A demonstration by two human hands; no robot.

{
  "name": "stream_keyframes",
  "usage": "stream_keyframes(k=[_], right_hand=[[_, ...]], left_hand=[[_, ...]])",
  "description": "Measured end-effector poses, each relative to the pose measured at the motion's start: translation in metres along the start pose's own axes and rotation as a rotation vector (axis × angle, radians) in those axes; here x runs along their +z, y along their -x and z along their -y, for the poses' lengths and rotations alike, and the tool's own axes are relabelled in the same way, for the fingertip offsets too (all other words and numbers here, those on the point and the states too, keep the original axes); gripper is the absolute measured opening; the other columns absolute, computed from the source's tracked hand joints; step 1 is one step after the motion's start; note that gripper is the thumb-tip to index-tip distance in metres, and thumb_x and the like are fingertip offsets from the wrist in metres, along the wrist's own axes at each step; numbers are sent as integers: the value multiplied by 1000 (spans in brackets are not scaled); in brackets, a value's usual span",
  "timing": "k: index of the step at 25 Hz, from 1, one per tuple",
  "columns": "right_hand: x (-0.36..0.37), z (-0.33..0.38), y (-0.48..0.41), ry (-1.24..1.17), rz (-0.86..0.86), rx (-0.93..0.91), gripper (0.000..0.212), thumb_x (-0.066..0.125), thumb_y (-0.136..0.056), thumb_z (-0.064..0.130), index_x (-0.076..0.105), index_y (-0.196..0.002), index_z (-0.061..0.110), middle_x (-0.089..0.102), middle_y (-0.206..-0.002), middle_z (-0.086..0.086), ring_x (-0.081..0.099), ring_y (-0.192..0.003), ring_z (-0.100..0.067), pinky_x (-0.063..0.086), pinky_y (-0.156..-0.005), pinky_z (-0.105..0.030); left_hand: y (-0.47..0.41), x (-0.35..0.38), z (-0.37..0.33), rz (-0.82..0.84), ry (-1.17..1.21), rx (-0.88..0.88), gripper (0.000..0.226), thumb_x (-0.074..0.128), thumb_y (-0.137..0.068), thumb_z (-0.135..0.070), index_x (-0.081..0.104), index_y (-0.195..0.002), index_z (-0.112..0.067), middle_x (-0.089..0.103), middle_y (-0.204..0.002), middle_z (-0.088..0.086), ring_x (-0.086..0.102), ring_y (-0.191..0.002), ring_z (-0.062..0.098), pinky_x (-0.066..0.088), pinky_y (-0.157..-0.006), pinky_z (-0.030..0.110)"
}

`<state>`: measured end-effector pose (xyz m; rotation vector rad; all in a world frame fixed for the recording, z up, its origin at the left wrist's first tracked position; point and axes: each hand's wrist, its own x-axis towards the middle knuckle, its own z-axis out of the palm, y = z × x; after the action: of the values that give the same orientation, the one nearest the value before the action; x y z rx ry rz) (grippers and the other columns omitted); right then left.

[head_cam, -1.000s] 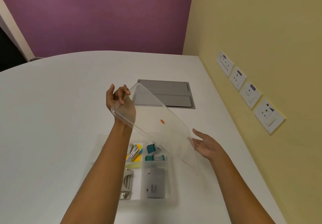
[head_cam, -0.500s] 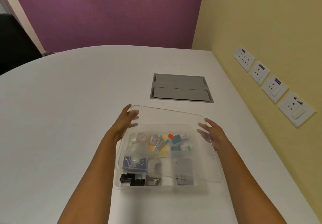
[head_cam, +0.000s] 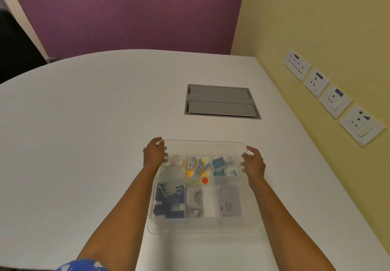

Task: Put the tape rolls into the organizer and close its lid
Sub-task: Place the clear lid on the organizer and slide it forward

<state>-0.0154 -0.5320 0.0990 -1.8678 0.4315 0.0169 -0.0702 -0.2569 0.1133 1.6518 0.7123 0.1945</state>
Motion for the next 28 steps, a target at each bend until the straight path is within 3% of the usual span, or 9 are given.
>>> stream_keyframes(k=[2, 5, 9, 12, 17, 28], right_hand=[[3, -7, 1, 124, -47, -41, 33, 47, -99, 12, 51, -131, 13, 60, -129, -19, 60, -112, -36, 53, -97, -46], [7, -13, -2, 245, -53, -106, 33, 46, -99, 14, 52, -131, 12, 60, -131, -17, 56, -118, -36, 50, -98, -43], [11, -19, -8, 320, -36, -115, 34, 45, -100, 16, 51, -132, 9, 58, -134, -16, 54, -121, -36, 48, -101, -44], [18, -25, -9, 335, -37, -109, 34, 45, -100, 14, 51, -132, 7, 58, -133, -16, 56, -121, -36, 48, -101, -43], [29, -22, -17, 310, -24, -102, 33, 45, -99, 12, 50, -131, 5, 58, -133, -17, 57, -119, -35, 48, -100, -41], [45, -9, -43, 256, -24, 12, 30, 47, -99, 17, 49, -126, 4, 59, -128, -19, 59, -113, -36, 51, -94, -38]], left_hand=[[-2, 5, 6, -43, -31, 0, 33, 45, -101, -16, 51, -130, -1, 64, -117, 24, 63, -88, 31, 55, -79, 39], [-7, 10, 15, -127, -182, 45, 32, 41, -101, -17, 58, -122, 1, 66, -117, 22, 62, -107, 36, 49, -95, 41], [-17, 14, 24, -161, -339, 70, 32, 44, -100, -16, 61, -121, 1, 60, -129, 20, 52, -122, 36, 43, -104, 43], [-19, 18, 31, -201, -445, 58, 31, 45, -100, -20, 61, -120, -2, 55, -133, 18, 49, -124, 35, 40, -104, 45], [-27, 19, 38, -187, -364, 54, 33, 41, -101, -18, 54, -124, 0, 46, -138, 20, 47, -126, 35, 39, -106, 43], [-52, 23, 39, -137, -327, 104, 28, 42, -100, -11, 55, -123, -1, 57, -129, 20, 53, -120, 34, 43, -102, 40]])
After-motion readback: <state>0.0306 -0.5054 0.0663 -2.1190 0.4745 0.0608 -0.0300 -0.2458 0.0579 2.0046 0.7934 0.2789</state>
